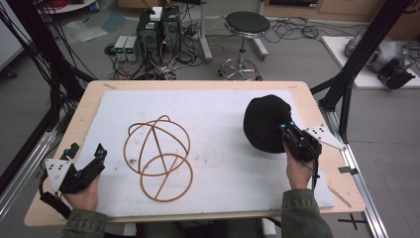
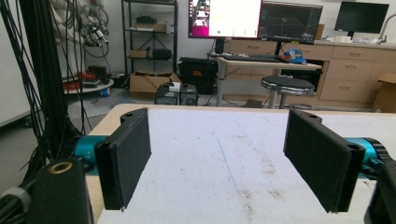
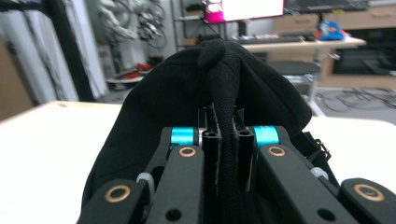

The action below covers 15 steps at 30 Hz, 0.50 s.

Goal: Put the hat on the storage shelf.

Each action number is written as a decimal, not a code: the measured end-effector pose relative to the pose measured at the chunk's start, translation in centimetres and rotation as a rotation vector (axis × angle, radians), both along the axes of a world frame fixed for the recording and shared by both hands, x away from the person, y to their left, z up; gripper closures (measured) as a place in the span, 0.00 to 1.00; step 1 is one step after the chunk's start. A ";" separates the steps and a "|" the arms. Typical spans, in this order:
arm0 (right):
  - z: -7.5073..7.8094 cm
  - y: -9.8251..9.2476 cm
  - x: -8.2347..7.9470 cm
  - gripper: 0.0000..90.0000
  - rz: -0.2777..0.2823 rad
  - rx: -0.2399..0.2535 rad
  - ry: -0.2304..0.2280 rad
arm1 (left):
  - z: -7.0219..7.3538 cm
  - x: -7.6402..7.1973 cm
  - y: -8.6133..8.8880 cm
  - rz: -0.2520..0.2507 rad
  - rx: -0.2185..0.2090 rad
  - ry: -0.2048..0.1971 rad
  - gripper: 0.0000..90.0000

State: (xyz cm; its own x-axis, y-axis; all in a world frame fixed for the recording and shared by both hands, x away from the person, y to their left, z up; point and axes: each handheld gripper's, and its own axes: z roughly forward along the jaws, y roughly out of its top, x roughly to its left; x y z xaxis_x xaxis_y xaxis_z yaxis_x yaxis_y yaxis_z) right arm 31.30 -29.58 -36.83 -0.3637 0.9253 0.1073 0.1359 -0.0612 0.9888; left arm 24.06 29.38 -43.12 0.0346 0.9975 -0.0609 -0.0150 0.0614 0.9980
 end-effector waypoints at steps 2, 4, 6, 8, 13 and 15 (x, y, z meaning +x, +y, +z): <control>0.6 0.6 -0.1 0.96 0.038 0.018 -0.018 | 0.0 0.0 0.0 0.001 -0.001 0.000 0.26; 1.0 1.1 -0.3 0.96 0.062 0.027 -0.034 | 0.0 0.0 0.0 0.000 -0.002 -0.001 0.26; 1.6 1.6 -0.7 0.96 0.090 0.055 -0.050 | 0.0 0.0 0.0 -0.002 0.000 0.001 0.26; 1.8 1.7 -0.8 0.96 0.099 0.064 -0.057 | 0.0 0.0 0.0 -0.002 0.001 0.001 0.26; 3.5 2.6 -1.3 0.96 0.181 0.102 -0.083 | 0.0 0.0 0.0 -0.004 0.000 0.002 0.26; 4.0 2.8 -1.5 0.96 0.200 0.107 -0.096 | -0.1 0.0 0.0 -0.003 0.001 0.004 0.26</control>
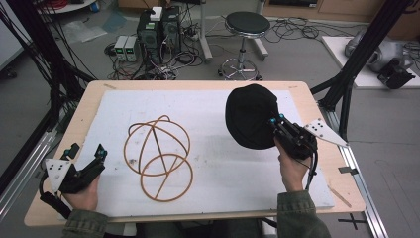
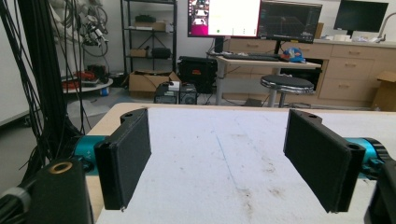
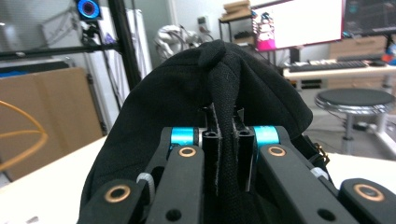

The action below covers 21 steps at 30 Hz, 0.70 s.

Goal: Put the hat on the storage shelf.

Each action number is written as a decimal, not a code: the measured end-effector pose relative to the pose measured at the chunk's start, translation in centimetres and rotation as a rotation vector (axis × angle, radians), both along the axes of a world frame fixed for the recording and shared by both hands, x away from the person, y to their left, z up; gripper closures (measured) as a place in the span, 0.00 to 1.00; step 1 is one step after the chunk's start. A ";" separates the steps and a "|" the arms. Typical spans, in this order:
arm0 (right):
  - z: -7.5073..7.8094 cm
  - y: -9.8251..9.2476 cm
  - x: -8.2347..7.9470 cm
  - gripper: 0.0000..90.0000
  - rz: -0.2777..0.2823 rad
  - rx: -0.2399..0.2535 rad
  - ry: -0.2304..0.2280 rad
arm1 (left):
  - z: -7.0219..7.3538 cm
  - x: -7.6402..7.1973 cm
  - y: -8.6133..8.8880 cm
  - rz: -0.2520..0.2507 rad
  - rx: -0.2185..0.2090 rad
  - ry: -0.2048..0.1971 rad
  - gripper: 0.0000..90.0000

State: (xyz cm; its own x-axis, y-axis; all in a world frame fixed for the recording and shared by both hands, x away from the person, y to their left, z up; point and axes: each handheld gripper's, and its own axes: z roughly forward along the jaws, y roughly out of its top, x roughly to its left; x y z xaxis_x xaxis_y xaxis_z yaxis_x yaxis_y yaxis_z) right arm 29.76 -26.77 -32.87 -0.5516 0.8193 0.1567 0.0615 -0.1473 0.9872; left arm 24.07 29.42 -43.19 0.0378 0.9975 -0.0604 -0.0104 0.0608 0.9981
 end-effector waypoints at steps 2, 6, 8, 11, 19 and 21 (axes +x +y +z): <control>0.3 0.2 -0.2 0.96 0.012 0.003 -0.012 | 0.0 0.0 0.0 0.001 0.000 -0.001 0.26; 0.7 0.6 -0.4 0.96 0.034 0.019 -0.026 | 0.0 0.0 0.1 0.002 -0.005 -0.003 0.26; 1.2 1.1 -0.6 0.96 0.063 0.020 -0.038 | 0.0 0.0 0.1 0.006 -0.004 -0.004 0.26; 1.7 1.7 -0.5 0.96 0.105 0.027 -0.059 | 0.0 0.0 0.1 0.006 -0.005 -0.005 0.26; 3.5 3.1 -0.2 0.96 0.239 0.137 -0.118 | 0.0 -0.1 0.1 0.003 -0.006 0.000 0.26; 4.1 3.8 0.2 0.96 0.286 0.169 -0.126 | 0.0 -0.1 0.0 0.001 -0.004 -0.001 0.26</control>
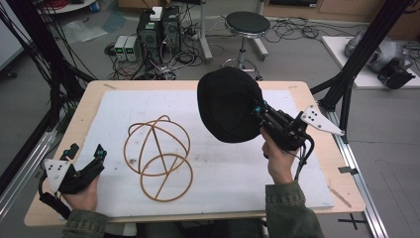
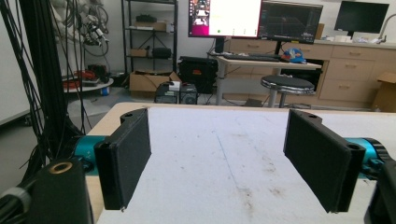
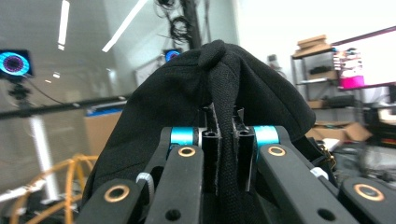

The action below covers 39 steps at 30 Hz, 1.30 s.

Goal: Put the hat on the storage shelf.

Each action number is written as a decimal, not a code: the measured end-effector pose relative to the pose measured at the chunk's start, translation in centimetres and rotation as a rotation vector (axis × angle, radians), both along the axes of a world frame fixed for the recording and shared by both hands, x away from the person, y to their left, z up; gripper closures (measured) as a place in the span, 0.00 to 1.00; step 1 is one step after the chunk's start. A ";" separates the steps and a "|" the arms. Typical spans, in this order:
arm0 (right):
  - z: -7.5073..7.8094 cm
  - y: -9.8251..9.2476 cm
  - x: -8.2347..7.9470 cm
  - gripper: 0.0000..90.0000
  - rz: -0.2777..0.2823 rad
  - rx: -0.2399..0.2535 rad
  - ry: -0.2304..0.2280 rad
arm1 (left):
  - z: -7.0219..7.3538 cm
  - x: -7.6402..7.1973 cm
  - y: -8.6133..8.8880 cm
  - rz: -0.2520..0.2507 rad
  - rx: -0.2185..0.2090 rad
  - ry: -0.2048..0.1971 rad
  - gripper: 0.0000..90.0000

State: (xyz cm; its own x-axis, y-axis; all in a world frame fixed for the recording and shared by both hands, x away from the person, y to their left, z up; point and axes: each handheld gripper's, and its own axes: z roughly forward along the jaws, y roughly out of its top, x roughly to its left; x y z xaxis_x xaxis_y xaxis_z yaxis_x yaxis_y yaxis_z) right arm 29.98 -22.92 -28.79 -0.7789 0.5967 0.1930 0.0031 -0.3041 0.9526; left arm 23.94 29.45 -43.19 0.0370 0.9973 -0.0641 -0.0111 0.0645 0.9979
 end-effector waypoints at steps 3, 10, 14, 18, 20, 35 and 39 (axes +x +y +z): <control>0.5 0.8 0.2 0.96 0.042 0.020 -0.001 | 0.0 0.0 -0.1 -0.005 0.002 0.002 0.26; 1.4 2.1 0.0 0.96 0.148 0.067 -0.022 | 0.0 0.0 -0.1 -0.007 0.000 0.001 0.26; 1.8 2.9 -0.1 0.96 0.209 0.089 -0.030 | 0.0 0.0 -0.2 -0.009 -0.004 -0.001 0.26; 2.2 3.8 -0.4 0.96 0.251 0.072 -0.053 | 0.0 0.0 -0.1 -0.008 -0.004 0.004 0.26; 2.7 5.1 -0.8 0.96 0.297 0.042 -0.063 | 0.0 0.0 0.0 -0.005 -0.007 0.010 0.26; 3.8 11.3 -0.5 0.95 0.404 -0.076 -0.042 | 0.1 -0.1 0.1 0.001 -0.016 0.001 0.26; 3.6 13.2 -0.1 0.95 0.428 -0.102 -0.026 | 0.0 -0.1 0.2 0.003 -0.020 0.002 0.26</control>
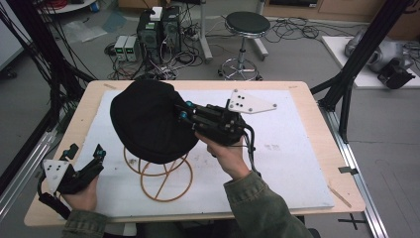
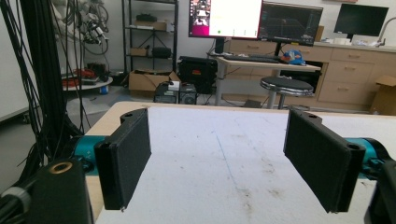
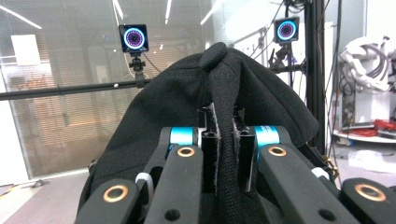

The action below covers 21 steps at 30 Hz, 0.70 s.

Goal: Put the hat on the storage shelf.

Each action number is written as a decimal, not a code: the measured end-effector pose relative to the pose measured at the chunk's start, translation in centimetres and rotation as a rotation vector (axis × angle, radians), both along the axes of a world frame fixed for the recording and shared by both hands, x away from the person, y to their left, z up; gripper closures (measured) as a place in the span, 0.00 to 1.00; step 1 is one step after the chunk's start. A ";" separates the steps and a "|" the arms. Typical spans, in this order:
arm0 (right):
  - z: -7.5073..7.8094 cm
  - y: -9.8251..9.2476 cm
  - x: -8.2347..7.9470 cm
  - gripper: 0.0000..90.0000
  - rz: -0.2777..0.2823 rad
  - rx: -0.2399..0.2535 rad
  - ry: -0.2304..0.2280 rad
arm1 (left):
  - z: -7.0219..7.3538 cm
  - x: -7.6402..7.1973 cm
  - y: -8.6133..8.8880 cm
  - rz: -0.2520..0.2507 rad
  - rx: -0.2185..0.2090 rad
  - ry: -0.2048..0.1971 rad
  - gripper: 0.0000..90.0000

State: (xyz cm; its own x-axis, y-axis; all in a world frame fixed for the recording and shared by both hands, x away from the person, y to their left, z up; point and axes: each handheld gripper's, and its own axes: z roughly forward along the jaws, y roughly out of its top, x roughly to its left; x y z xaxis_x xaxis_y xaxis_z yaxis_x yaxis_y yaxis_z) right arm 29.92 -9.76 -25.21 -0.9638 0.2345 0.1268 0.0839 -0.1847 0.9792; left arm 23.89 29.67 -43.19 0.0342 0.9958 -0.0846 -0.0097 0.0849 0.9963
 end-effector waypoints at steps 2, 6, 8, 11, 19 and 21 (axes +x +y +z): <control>-0.1 0.6 0.2 0.95 0.007 -0.009 0.010 | 0.0 0.0 0.0 0.001 0.001 0.002 0.26; -0.4 1.8 0.6 0.95 0.017 -0.042 0.031 | 0.0 -0.1 0.2 0.005 -0.006 -0.002 0.26; -0.5 2.2 0.7 0.95 0.022 -0.064 0.040 | 0.0 -0.2 0.2 0.005 -0.008 0.000 0.26; -0.8 2.6 0.8 0.93 0.012 -0.102 0.059 | 0.0 -0.3 0.3 0.005 -0.008 0.000 0.26; -1.5 3.4 0.8 0.88 -0.001 -0.175 0.096 | 0.0 -0.4 0.5 0.008 -0.023 0.003 0.26; -1.6 3.6 0.6 0.87 0.003 -0.187 0.094 | 0.0 -0.4 0.6 0.008 -0.028 0.003 0.26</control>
